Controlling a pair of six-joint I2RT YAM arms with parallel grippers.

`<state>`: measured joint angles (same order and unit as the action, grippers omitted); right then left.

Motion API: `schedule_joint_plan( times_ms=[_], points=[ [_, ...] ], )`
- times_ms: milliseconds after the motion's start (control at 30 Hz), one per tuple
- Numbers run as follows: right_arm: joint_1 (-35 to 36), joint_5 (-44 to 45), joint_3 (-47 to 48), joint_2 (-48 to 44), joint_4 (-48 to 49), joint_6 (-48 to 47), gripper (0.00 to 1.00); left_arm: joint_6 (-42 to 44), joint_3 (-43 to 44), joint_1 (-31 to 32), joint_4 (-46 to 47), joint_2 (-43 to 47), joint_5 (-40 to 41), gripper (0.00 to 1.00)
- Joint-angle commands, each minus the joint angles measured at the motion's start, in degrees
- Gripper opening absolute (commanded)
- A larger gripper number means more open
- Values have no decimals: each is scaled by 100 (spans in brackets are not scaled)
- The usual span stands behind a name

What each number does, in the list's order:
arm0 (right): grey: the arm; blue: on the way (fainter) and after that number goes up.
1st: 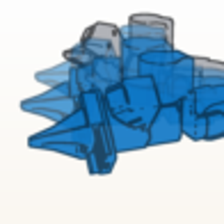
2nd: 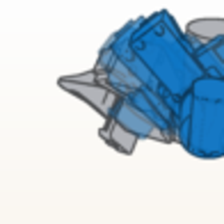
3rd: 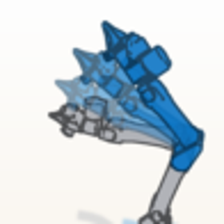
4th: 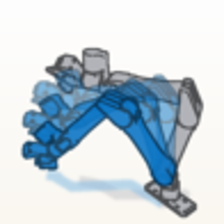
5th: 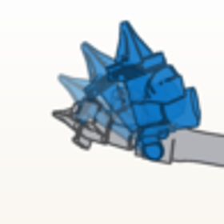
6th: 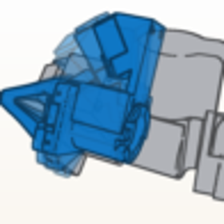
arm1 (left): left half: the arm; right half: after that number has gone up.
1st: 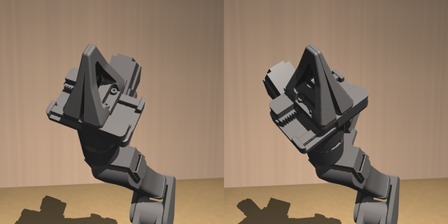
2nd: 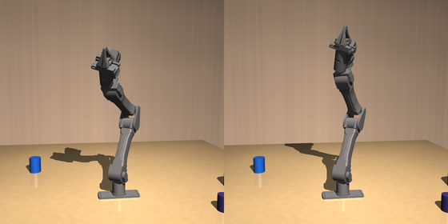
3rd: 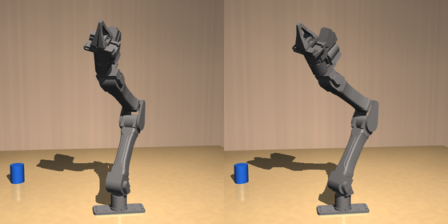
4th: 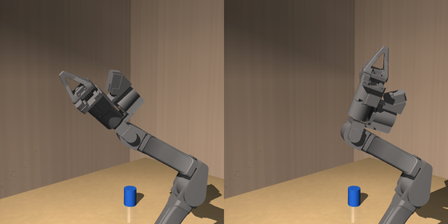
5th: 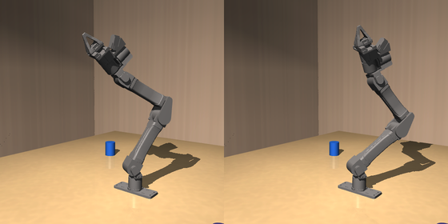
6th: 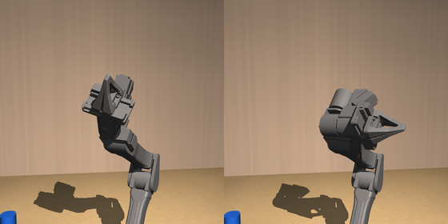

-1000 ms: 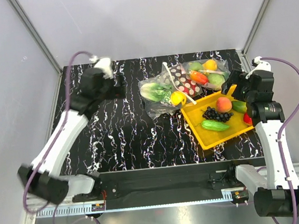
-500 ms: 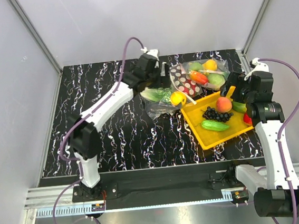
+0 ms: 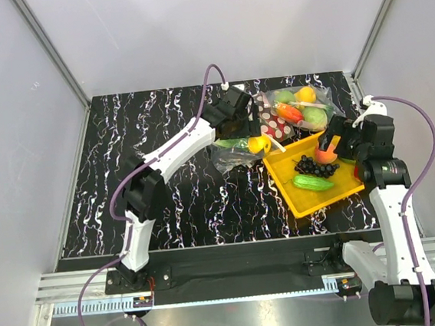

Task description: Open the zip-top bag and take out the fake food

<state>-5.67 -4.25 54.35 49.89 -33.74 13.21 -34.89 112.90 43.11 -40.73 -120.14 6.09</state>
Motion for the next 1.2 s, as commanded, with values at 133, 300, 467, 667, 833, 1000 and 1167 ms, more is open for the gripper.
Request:
schedule_joint_plan(
  times_ms=[133,300,467,667,833,1000,1167],
  points=[
    [128,-199,-64,-252,236,-205,100,-175,-145,13,311,-133,112,63],
    [251,-278,-82,-260,236,-222,100,-193,-514,-40,671,-54,-90,19],
    [409,-295,-38,-199,174,-451,100,-79,-1146,-215,803,393,-81,0],
    [541,-777,23,82,332,-486,100,-114,-2614,-523,1234,1615,-371,0],
    [760,-1332,286,591,579,-311,91,-114,-3247,-567,1304,2441,-739,0],
    [1366,-1561,761,1417,832,-57,82,-219,-3503,-567,1270,2873,-1214,0],
    [1937,-1737,998,1997,1395,331,69,-421,-3793,-567,1594,3171,-1750,0]
  ],
)
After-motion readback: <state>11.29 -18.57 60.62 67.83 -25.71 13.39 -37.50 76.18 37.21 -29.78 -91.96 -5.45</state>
